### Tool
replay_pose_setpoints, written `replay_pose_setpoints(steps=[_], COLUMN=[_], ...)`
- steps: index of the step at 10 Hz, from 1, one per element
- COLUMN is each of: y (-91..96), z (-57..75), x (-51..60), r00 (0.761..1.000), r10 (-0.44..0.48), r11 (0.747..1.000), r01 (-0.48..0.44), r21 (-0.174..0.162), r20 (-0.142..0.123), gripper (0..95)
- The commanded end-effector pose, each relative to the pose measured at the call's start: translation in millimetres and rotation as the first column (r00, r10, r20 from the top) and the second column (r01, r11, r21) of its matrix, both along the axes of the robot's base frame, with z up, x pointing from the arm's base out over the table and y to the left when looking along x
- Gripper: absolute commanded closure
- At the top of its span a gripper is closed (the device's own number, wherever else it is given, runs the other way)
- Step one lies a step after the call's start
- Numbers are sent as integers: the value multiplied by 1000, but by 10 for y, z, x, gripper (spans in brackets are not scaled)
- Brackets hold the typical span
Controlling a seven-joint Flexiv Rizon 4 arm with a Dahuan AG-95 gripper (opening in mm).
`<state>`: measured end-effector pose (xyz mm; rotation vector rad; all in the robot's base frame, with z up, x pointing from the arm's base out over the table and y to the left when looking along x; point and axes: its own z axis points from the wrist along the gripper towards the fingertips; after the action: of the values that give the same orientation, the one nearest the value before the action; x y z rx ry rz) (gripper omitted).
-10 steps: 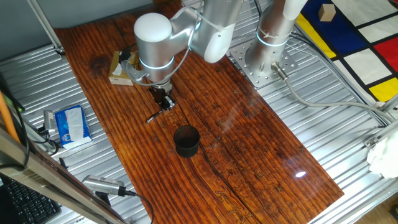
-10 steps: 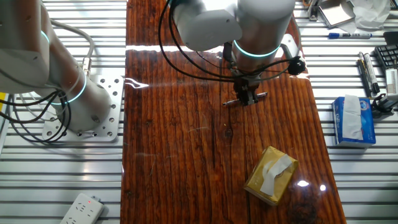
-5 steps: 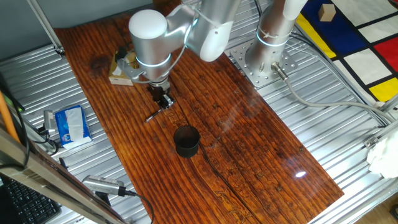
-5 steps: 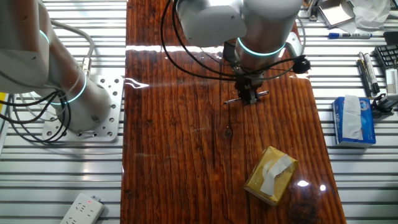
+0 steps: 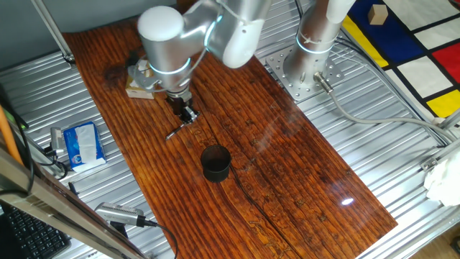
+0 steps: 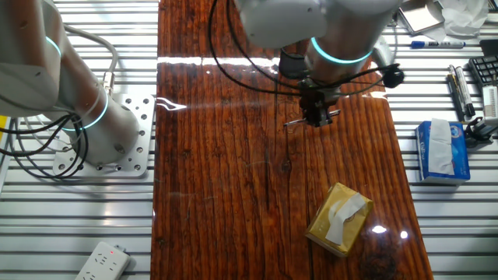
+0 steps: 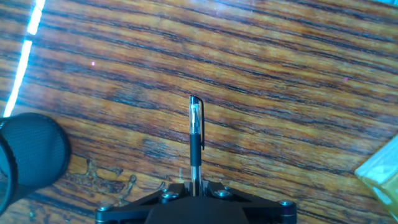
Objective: Put the pen into the pen holder
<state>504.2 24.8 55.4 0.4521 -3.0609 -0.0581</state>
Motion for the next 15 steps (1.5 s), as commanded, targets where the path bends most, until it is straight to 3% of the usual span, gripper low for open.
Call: replay_pose_setpoints(steps=[1, 7, 11, 15], y=[4, 54, 108, 173], z=[67, 324, 473, 595], x=[-8, -36, -79, -132], r00=[1000, 989, 964, 953], r10=[1, -19, -35, -46], r11=[1000, 1000, 999, 999], r01=[-2, 18, 36, 51], r21=[-1, -8, -3, 9], r20=[-31, -146, -262, -299], gripper=[950, 950, 950, 950])
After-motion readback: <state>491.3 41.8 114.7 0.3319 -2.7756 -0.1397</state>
